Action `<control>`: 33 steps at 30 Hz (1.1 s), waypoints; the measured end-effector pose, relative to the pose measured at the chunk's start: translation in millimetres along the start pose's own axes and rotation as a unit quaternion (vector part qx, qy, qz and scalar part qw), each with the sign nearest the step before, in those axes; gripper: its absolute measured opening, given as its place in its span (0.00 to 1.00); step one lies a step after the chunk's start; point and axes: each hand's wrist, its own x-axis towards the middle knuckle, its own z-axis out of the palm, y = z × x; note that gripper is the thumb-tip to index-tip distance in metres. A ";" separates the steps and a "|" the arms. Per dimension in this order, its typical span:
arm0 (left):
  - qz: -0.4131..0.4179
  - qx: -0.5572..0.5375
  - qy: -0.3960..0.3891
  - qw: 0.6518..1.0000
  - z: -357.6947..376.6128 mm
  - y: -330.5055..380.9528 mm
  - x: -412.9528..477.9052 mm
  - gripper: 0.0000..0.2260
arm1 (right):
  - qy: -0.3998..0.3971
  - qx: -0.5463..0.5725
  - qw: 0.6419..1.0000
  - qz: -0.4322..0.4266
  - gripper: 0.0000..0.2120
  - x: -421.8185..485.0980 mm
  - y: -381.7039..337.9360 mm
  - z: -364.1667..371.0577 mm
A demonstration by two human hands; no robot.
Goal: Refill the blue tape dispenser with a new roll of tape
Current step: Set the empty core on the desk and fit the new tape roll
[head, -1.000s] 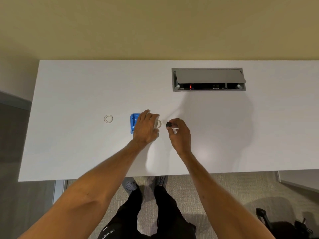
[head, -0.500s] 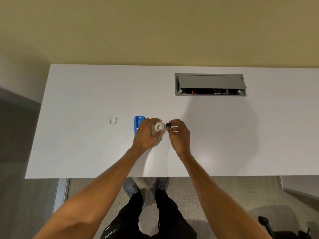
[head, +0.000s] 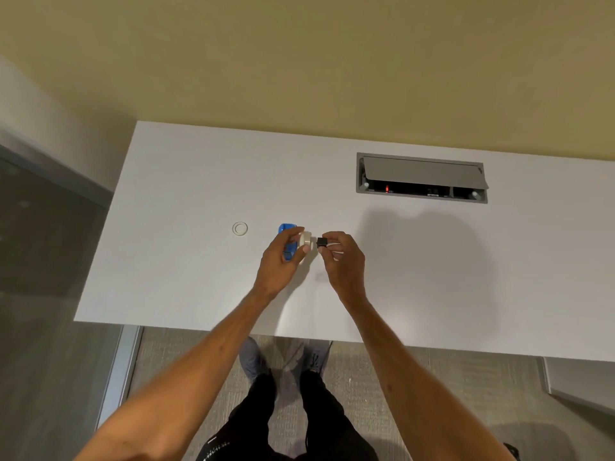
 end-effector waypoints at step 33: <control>-0.029 -0.027 -0.021 0.999 -13.9 -5.6 -11.9 0.23 | -0.039 -0.005 0.999 -0.028 0.06 -2.6 -6.4 18.1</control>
